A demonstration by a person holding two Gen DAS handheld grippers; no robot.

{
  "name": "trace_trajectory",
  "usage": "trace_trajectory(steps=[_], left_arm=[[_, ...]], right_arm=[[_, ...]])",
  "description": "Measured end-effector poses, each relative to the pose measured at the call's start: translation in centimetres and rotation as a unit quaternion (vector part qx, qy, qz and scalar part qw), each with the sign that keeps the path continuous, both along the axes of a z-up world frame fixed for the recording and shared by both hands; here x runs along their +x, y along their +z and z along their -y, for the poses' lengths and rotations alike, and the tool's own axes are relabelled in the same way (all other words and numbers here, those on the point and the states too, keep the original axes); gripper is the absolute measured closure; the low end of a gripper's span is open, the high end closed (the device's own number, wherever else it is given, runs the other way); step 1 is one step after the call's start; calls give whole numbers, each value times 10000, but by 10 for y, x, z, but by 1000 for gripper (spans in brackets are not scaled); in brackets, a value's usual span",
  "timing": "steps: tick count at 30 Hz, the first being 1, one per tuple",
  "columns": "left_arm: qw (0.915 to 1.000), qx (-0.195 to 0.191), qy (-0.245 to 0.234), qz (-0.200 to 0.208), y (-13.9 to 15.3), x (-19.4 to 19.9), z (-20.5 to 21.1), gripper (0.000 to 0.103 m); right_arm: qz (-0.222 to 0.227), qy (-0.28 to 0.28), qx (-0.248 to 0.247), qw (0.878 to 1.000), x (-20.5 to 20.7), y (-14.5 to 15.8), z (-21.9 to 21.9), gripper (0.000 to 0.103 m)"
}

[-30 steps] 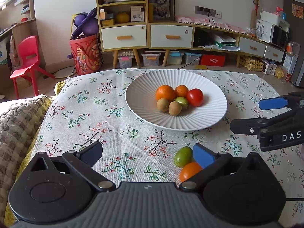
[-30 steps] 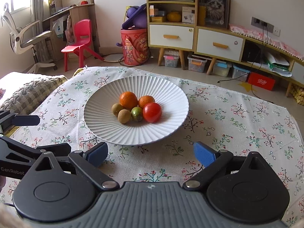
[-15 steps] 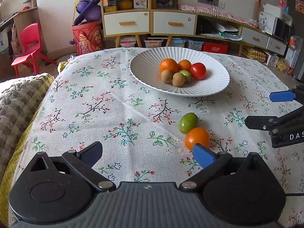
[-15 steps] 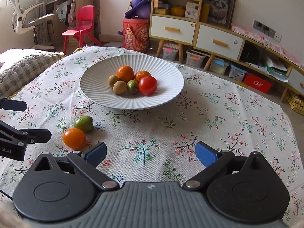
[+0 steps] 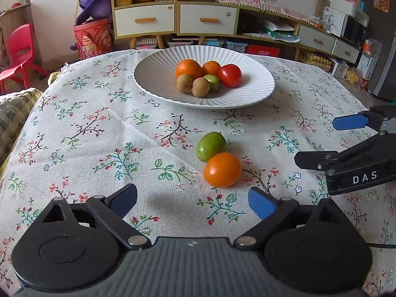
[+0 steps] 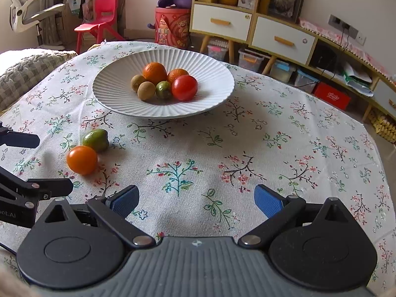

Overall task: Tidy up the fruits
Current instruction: 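Withdraw both tools from the plate toward the orange mandarin and green lime, then grasp the orange mandarin with the left tool while the right tool grasps the green lime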

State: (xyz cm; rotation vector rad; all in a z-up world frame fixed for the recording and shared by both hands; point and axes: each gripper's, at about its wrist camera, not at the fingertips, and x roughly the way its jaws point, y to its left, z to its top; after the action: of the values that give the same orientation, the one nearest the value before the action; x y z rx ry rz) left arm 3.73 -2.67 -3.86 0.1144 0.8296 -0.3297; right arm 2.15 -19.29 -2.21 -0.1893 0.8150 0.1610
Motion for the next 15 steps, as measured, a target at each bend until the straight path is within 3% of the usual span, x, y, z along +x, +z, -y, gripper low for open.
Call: trace_trajectory(steps=[10, 15], left_arm=[[9989, -390, -248, 10, 0, 10, 12, 68], [9990, -342, -285, 28, -2, 11, 13, 84]], right_arm=[[-32, 73, -66, 9999, -2, -1, -2, 4], [-79, 108, -63, 9999, 0, -1, -4, 5]])
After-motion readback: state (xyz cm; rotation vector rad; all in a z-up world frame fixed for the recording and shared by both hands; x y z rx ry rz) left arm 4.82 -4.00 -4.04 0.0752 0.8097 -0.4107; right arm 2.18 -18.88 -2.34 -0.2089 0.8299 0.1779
